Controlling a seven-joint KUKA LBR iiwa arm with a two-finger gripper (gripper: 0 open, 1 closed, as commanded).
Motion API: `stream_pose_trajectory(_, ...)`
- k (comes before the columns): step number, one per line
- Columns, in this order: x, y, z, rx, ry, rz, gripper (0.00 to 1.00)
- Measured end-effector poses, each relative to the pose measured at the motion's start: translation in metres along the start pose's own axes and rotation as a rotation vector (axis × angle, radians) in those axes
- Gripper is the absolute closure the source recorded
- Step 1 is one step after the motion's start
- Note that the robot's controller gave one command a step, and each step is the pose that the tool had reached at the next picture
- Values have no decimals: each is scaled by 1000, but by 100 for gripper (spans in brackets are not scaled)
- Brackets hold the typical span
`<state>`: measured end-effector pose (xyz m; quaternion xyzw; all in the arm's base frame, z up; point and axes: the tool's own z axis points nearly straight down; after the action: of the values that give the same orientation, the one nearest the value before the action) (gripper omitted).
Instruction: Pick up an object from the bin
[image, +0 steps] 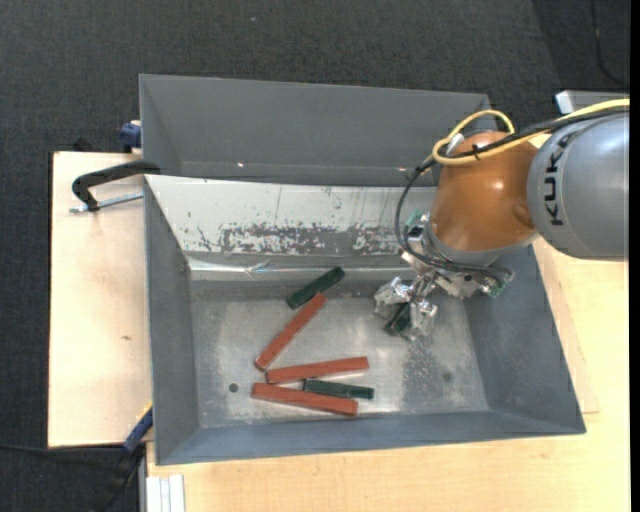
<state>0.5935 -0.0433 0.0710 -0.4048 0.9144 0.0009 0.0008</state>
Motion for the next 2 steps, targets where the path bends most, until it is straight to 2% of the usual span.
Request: stream_pose_trajectory(2, 0, 0, -1, 0, -1, 0, 100)
